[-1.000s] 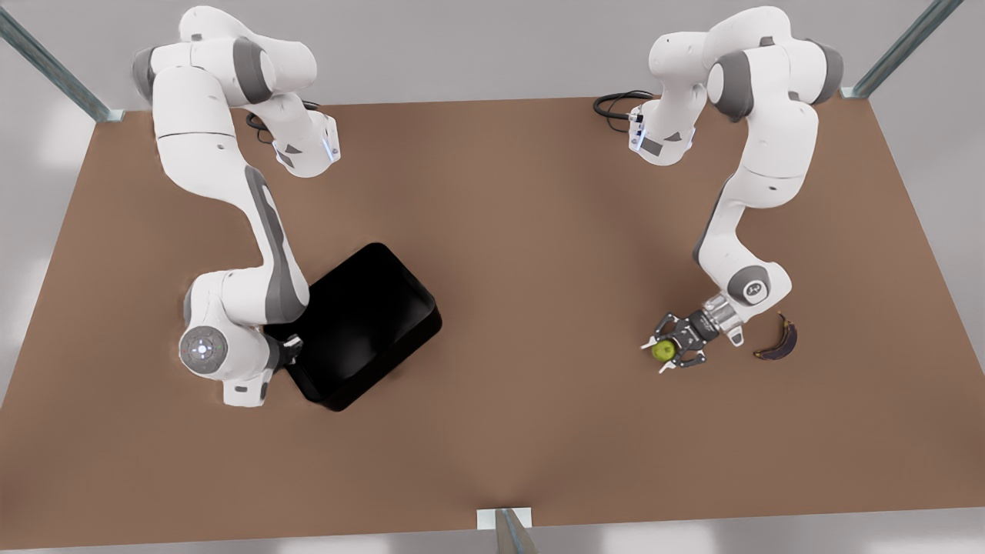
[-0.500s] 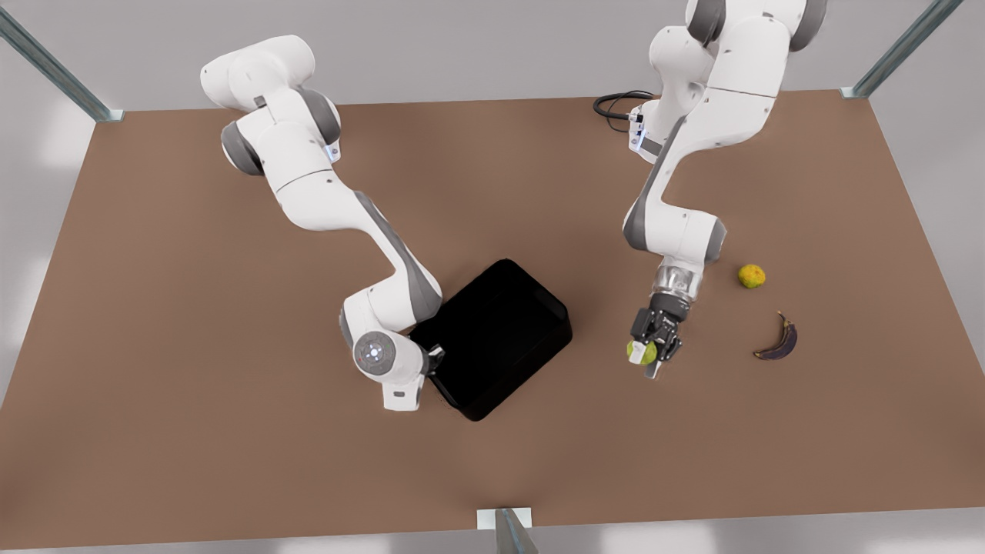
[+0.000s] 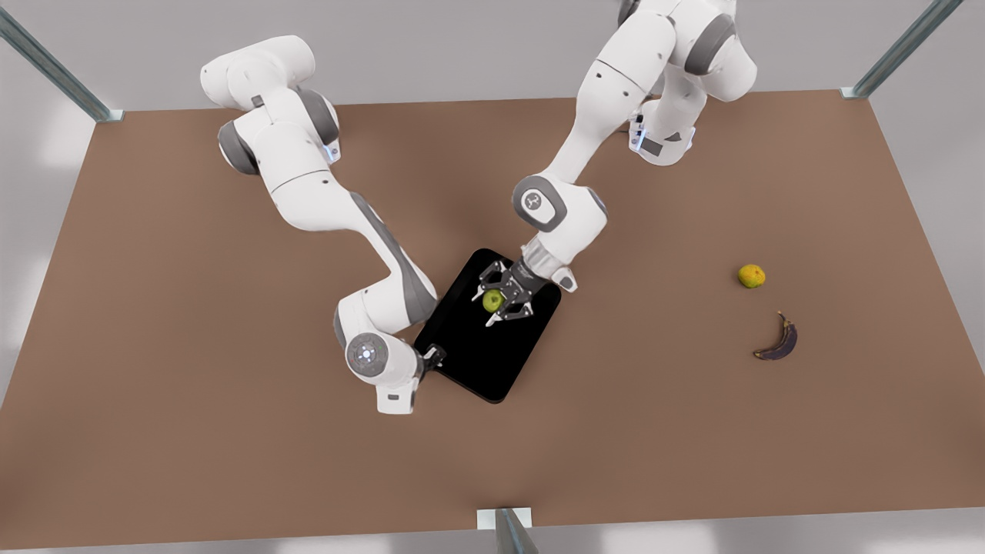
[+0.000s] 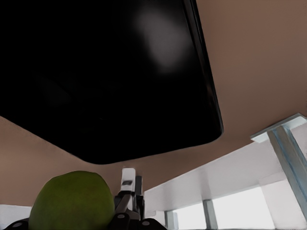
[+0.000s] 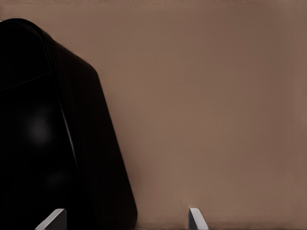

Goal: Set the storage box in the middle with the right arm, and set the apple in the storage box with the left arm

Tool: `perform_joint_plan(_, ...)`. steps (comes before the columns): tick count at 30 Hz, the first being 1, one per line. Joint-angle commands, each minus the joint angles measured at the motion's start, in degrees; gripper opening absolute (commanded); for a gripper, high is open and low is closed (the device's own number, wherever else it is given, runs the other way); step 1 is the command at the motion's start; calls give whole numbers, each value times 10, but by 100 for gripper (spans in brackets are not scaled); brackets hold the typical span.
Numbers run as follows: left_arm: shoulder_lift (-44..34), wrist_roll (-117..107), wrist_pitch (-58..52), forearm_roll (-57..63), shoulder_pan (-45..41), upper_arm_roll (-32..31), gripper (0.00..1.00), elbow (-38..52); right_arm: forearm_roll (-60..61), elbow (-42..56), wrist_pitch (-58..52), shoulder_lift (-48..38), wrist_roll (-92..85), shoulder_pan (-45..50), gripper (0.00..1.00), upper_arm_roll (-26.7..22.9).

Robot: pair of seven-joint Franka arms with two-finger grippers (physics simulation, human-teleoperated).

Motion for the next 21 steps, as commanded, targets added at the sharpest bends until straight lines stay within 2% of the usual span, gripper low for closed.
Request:
perform_joint_plan(1, 2, 1, -24, 57, -1, 1, 21, 0, 1, 0, -15, -9, 0, -7, 100, 1)
perform_joint_plan(3, 14, 1, -24, 58, -1, 1, 21, 13, 49, -1, -138, -88, 1, -71, 100, -11)
perform_joint_plan(4, 17, 1, -24, 59, -1, 2, 76, 13, 62, -4, -227, -127, 0, -103, 100, -60)
perform_joint_plan(5, 17, 2, -24, 65, -3, 1, 100, 13, 53, -15, -286, -160, 2, -144, 100, -67)
perform_joint_plan(6, 16, 2, -24, 65, -3, 1, 100, 13, 19, -72, -305, -210, 4, -190, 100, -77)
perform_joint_plan(8, 15, 3, -24, 67, -4, 3, 100, 12, -68, -162, -318, -315, 8, -253, 100, -69)
perform_joint_plan(9, 13, 5, -24, 74, -4, 3, 100, 12, -87, -197, -317, -358, 15, -274, 100, -54)
perform_joint_plan(10, 13, 5, -24, 92, -5, 3, 100, 11, -105, -227, -313, -386, 29, -301, 100, -17)
perform_joint_plan(12, 3, 9, -28, 131, -4, 4, 100, 5, -105, -230, -312, -390, 50, -299, 100, -14)
perform_joint_plan(13, -24, 10, -32, 226, 1, 7, 100, -16, -105, -230, -311, -390, 50, -298, 100, -14)
perform_joint_plan(14, -52, 10, -35, 273, 2, 35, 100, -36, -105, -230, -311, -389, 50, -297, 100, -14)
perform_joint_plan(15, -88, 17, -64, 276, 3, 71, 100, -59, -105, -230, -310, -389, 50, -297, 100, -14)
perform_joint_plan(18, -133, 38, -393, 456, 5, 250, 100, -43, -105, -228, -310, -386, 49, -297, 100, -14)
perform_joint_plan(20, -133, 208, -627, 505, 7, 424, 100, -4, -108, -226, -310, -386, 50, -297, 100, -14)
perform_joint_plan(21, -132, 346, -700, 543, 16, 505, 100, 1, -108, -226, -310, -386, 50, -297, 100, -14)
